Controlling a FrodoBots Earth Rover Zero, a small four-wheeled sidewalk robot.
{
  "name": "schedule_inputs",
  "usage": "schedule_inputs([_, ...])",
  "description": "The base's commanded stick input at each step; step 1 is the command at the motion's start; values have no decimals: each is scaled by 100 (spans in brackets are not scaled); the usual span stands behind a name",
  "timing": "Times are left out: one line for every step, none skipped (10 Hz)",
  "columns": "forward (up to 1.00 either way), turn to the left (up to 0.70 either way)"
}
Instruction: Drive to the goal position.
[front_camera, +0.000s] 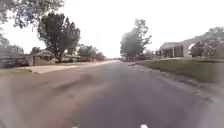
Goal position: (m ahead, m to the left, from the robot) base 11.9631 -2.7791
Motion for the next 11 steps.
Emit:
schedule_inputs([100, 0])
schedule_inputs([100, 0])
schedule_inputs([100, 0])
schedule_inputs([100, -3])
schedule_inputs([100, -24])
schedule_inputs([100, -37])
schedule_inputs([100, -16])
schedule_inputs([100, -8])
schedule_inputs([100, -2])
schedule_inputs([100, 0])
schedule_inputs([100, 0])
